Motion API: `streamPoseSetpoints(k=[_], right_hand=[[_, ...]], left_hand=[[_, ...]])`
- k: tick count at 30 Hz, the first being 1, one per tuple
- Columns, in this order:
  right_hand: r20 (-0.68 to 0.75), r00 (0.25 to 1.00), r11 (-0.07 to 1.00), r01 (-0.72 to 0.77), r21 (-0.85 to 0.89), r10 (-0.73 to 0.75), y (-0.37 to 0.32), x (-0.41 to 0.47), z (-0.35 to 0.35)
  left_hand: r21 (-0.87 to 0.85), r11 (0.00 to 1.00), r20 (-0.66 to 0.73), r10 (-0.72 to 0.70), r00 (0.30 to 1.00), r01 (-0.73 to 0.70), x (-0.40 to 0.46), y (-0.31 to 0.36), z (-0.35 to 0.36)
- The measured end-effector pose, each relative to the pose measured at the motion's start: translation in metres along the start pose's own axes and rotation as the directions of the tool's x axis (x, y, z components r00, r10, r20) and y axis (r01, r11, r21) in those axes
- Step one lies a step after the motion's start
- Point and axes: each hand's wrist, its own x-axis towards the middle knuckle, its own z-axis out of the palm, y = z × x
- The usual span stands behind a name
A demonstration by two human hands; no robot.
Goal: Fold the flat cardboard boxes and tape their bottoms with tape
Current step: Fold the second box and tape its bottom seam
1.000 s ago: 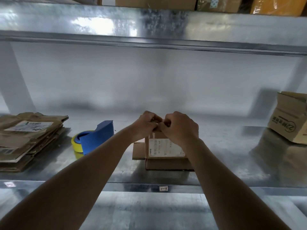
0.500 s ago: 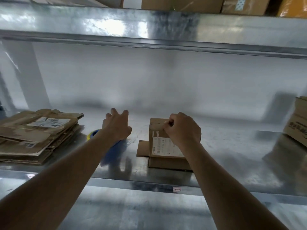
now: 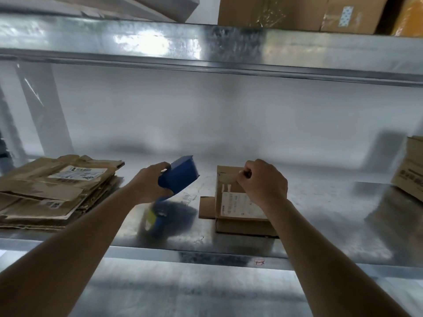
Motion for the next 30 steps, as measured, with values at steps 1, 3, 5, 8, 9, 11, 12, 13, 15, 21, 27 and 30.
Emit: streamPoseSetpoints(k=[1, 3, 5, 8, 9, 11, 12, 13, 15, 21, 27, 30], right_hand=[[0.009, 1.0, 1.0, 0.01, -0.006, -0.01, 0.001, 0.0, 0.0], [0.04, 0.999, 0.999, 0.036, -0.016, -0.036, 0.005, 0.001, -0.002], [0.066, 0.996, 0.998, 0.064, -0.02, -0.062, 0.008, 0.002, -0.003], [0.069, 0.993, 0.995, 0.1, -0.028, -0.098, 0.012, 0.001, -0.006], [0.066, 0.992, 0.994, 0.109, -0.028, -0.107, 0.013, 0.001, -0.006], [0.046, 0.992, 0.993, 0.12, -0.008, -0.12, 0.014, 0.001, -0.008], [0.045, 0.991, 0.992, 0.128, 0.008, -0.128, 0.015, 0.001, -0.01], [0.055, 0.989, 0.99, 0.139, 0.02, -0.14, 0.016, 0.002, -0.012], [0.1, 0.981, 0.986, 0.163, 0.035, -0.166, 0.019, 0.005, -0.017], [0.202, 0.955, 0.973, 0.198, 0.12, -0.219, 0.035, 0.018, -0.03], [0.135, 0.947, 0.948, 0.267, 0.174, -0.291, 0.046, 0.025, -0.022], [0.124, 0.935, 0.932, 0.305, 0.196, -0.332, 0.051, 0.026, -0.021]], left_hand=[[-0.075, 0.996, -0.018, 0.037, 0.999, -0.039, 0.001, 0.002, -0.006], [-0.204, 0.969, -0.067, 0.128, 0.99, -0.139, 0.003, 0.007, -0.018], [-0.259, 0.922, -0.09, 0.274, 0.957, -0.289, 0.004, 0.014, -0.029], [-0.301, 0.837, -0.079, 0.455, 0.887, -0.456, 0.002, 0.032, -0.041], [-0.311, 0.818, -0.071, 0.489, 0.87, -0.485, 0.003, 0.038, -0.042], [-0.378, 0.789, -0.032, 0.512, 0.858, -0.484, 0.008, 0.049, -0.045], [-0.433, 0.776, -0.005, 0.506, 0.862, -0.458, 0.012, 0.054, -0.046], [-0.477, 0.764, 0.021, 0.504, 0.864, -0.434, 0.015, 0.057, -0.048], [-0.49, 0.757, 0.045, 0.517, 0.855, -0.432, 0.023, 0.061, -0.05], [-0.337, 0.752, -0.065, 0.582, 0.81, -0.567, 0.049, 0.066, -0.042], [-0.474, 0.696, -0.15, 0.541, 0.828, -0.54, 0.058, 0.078, -0.017], [-0.543, 0.666, -0.149, 0.523, 0.84, -0.511, 0.061, 0.081, -0.007]])
